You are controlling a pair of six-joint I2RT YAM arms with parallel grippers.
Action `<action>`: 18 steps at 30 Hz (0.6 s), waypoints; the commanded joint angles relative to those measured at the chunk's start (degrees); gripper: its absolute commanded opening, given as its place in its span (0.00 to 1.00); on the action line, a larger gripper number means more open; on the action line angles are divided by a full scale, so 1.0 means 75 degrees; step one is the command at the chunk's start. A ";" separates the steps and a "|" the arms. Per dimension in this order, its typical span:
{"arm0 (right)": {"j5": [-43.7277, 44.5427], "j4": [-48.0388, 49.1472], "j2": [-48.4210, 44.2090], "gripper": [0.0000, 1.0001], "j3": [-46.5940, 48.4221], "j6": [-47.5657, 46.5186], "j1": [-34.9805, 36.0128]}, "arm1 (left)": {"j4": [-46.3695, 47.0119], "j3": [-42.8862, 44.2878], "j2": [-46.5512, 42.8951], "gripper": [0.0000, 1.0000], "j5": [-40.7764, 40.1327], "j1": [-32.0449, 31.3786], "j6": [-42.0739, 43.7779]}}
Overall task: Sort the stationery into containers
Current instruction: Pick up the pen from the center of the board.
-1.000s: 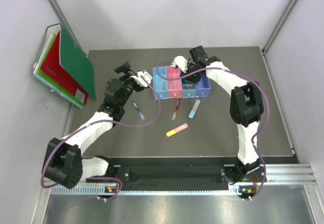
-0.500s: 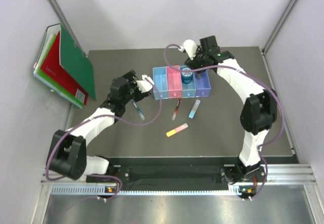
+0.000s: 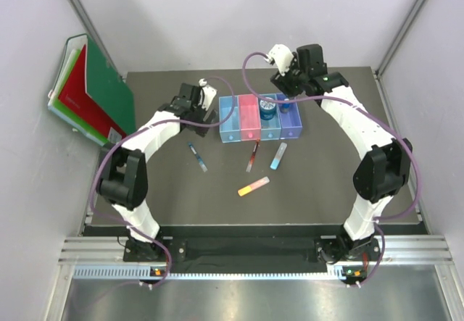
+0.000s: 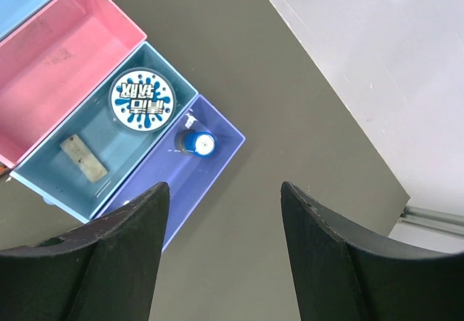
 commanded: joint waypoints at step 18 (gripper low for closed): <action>-0.0005 0.0249 0.0191 0.64 0.0324 0.0285 -0.0080 | -0.1726 -0.0461 0.0741 0.88 0.0450 0.0231 -0.2219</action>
